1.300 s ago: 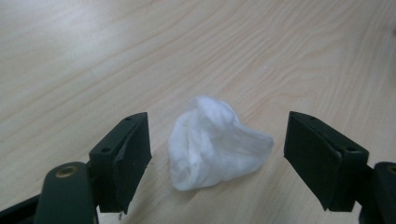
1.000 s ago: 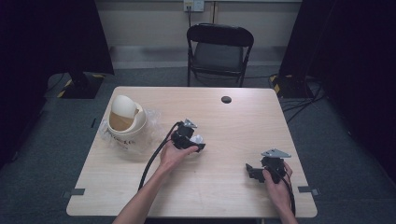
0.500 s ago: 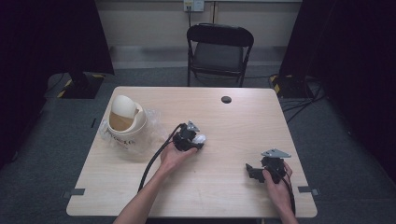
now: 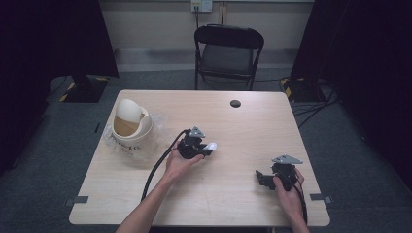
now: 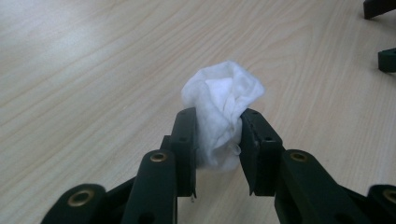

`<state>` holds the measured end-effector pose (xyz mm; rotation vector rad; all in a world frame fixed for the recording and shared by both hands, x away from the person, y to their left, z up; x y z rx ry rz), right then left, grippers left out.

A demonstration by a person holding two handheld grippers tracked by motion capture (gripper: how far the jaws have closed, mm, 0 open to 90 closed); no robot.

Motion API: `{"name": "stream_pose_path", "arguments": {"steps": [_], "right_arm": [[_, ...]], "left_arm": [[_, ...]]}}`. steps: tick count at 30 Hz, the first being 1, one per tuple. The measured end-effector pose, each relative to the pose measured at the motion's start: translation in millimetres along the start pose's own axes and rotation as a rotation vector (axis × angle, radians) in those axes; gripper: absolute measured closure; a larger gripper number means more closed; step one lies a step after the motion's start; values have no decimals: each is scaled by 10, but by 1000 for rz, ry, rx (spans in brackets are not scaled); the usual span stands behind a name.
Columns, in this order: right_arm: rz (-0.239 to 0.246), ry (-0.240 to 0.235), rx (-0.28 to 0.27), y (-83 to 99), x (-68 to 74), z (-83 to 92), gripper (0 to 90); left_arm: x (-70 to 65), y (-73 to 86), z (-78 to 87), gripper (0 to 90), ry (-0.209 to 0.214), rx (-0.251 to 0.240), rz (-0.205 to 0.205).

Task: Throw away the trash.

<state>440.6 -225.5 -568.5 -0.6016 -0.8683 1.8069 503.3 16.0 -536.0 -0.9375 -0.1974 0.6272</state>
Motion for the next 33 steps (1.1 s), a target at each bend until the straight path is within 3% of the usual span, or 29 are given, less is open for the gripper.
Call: {"name": "stream_pose_path", "arguments": {"steps": [15, 23, 25, 33], "right_arm": [[0, 0, 0, 0, -1, 0, 95], [0, 0, 0, 0, 0, 0, 95], [0, 0, 0, 0, 0, 0, 96], [0, 0, 0, 0, 0, 0, 95]], "left_arm": [[34, -84, 277, 682, 15, -65, 27], [-65, -157, 443, 682, 28, -96, -7], [-69, -172, 483, 682, 11, -93, -14], [-117, -229, 597, 683, 21, -120, -15]]}}
Point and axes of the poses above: each handheld gripper's, and its own axes: z roughly backward along the jaws, y roughly out of its underside, x roughly to its left, the point moved 10 cm from there along -z, roughly forward along the jaws, and after that the axes turned 5 degrees about -x, right-handed, at the moved point
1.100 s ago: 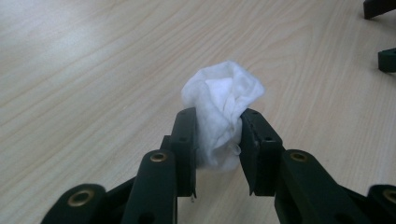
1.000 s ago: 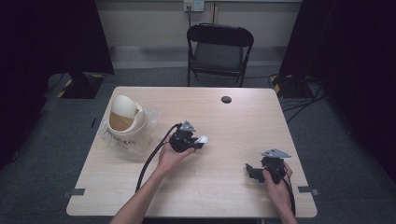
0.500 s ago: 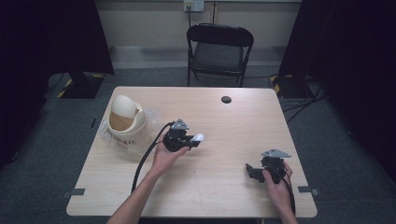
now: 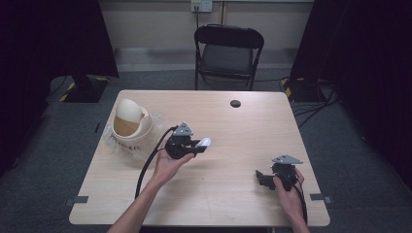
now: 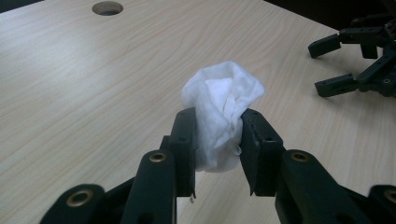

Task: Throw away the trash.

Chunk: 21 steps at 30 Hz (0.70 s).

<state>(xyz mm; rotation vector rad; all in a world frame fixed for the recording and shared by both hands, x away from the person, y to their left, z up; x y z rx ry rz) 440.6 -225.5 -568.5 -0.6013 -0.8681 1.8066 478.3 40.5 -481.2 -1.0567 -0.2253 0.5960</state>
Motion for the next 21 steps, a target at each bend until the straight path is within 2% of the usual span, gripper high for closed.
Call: {"name": "stream_pose_path", "arguments": {"steps": [5, 8, 11, 15, 21], "right_arm": [[0, 0, 0, 0, 0, 0, 95], [0, 0, 0, 0, 0, 0, 96], [0, 0, 0, 0, 0, 0, 95], [0, 0, 0, 0, 0, 0, 95], [0, 0, 0, 0, 0, 0, 95]], "left_arm": [[-52, -33, 121, 682, -5, -1, -5], [-85, -66, 210, 682, 3, -20, -3], [-77, -100, 313, 682, -7, -33, -11], [-93, -138, 463, 682, 0, -50, -23], [-81, -170, 607, 682, -10, -62, -41]]}}
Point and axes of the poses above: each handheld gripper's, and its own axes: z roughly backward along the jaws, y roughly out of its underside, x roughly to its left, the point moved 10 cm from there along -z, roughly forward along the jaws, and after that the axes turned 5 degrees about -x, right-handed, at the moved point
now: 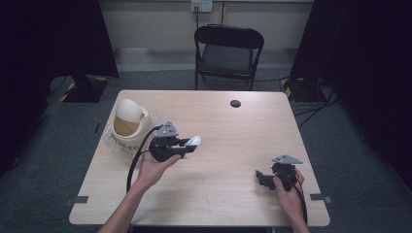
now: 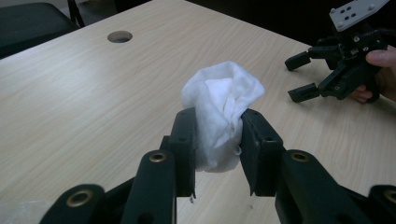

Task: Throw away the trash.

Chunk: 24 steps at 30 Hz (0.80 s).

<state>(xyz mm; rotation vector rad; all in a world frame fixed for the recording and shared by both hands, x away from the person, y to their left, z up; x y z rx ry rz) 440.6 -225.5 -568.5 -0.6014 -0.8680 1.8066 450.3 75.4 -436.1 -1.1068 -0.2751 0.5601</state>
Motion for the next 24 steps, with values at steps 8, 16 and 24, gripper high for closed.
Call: {"name": "stream_pose_path", "arguments": {"steps": [8, 16, 24], "right_arm": [[0, 0, 0, 0, 0, 0, 95], [0, 0, 0, 0, 0, 0, 95], [0, 0, 0, 0, 0, 0, 96]], "left_arm": [[24, 17, 167, 681, -16, -34, 28], [87, 8, 359, 681, -39, -52, 30], [139, 32, 554, 679, -54, -65, 35]]}}
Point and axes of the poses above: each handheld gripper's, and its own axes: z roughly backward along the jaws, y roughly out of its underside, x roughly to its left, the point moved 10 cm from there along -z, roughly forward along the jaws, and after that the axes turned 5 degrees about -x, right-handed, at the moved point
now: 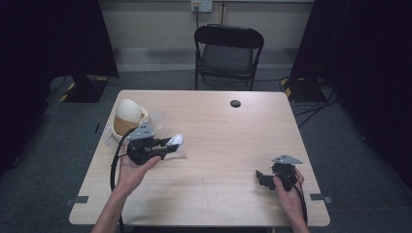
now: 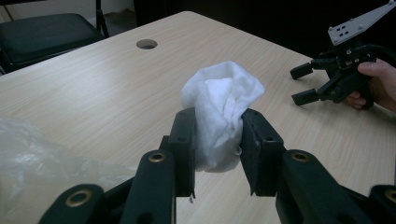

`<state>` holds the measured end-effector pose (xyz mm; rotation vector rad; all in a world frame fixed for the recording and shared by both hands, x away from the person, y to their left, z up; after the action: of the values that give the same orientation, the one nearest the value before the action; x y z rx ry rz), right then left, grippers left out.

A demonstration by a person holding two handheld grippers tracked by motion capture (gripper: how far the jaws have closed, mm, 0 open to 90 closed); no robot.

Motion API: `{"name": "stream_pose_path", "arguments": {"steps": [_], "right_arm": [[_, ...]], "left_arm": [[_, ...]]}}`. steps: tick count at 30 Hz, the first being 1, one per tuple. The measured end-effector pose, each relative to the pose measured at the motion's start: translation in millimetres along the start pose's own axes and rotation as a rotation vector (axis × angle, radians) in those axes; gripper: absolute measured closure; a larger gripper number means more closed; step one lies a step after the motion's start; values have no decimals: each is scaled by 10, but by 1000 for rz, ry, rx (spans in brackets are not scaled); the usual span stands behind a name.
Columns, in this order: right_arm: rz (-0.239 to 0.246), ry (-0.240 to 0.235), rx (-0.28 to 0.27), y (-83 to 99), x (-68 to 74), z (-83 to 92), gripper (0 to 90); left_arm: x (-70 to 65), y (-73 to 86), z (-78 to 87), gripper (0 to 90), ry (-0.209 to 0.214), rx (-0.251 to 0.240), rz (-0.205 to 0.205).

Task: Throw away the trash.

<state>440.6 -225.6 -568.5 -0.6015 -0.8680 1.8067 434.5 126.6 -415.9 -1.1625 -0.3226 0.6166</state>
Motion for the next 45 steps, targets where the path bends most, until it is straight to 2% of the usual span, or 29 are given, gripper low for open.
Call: {"name": "stream_pose_path", "arguments": {"steps": [4, 5, 6, 9, 10, 15, 16, 18, 19, 20, 21, 26, 28, 30, 34, 39, 45], "right_arm": [[0, 0, 0, 0, 0, 0, 95], [0, 0, 0, 0, 0, 0, 95], [0, 0, 0, 0, 0, 0, 95], [0, 0, 0, 0, 0, 0, 95], [0, 0, 0, 0, 0, 0, 95], [0, 0, 0, 0, 0, 0, 95], [0, 0, 0, 0, 0, 0, 95], [0, 0, 0, 0, 0, 0, 95], [0, 0, 0, 0, 0, 0, 95], [0, 0, 0, 0, 0, 0, 95], [0, 0, 0, 0, 0, 0, 95], [0, 0, 0, 0, 0, 0, 95], [0, 0, 0, 0, 0, 0, 96], [0, 0, 0, 0, 0, 0, 95], [0, 0, 0, 0, 0, 0, 95], [0, 0, 0, 0, 0, 0, 95], [0, 0, 0, 0, 0, 0, 95]], "left_arm": [[30, -6, 87, 679, -12, -9, 6], [73, 1, 156, 679, -35, -3, 8], [73, 1, 156, 679, -35, -3, 8], [170, -19, 300, 679, -51, -32, 27], [170, -19, 300, 679, -51, -32, 27], [383, -65, 541, 679, -98, -52, 35], [383, -65, 541, 679, -98, -52, 35], [469, -64, 625, 679, -113, -59, 39], [503, -56, 646, 679, -119, -61, 45], [601, -13, 707, 679, -144, -51, 57], [601, -13, 707, 679, -144, -51, 57], [801, 95, 843, 679, -181, -42, 93], [827, 110, 857, 679, -186, -41, 99], [926, 161, 915, 679, -205, -28, 105], [1015, 203, 962, 679, -224, -22, 119], [1229, 241, 1003, 677, -270, -9, 152], [1328, 279, 954, 650, -267, 20, 159]]}}
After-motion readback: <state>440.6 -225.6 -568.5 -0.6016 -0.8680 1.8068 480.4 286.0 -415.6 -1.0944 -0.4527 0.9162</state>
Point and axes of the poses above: each handheld gripper's, and its own axes: z roughly backward along the jaws, y roughly out of its underside, x roughly to its left, the point moved 10 cm from there along -z, roughly forward along the jaws, and after that the axes turned 5 degrees about -x, right-handed, at the moved point
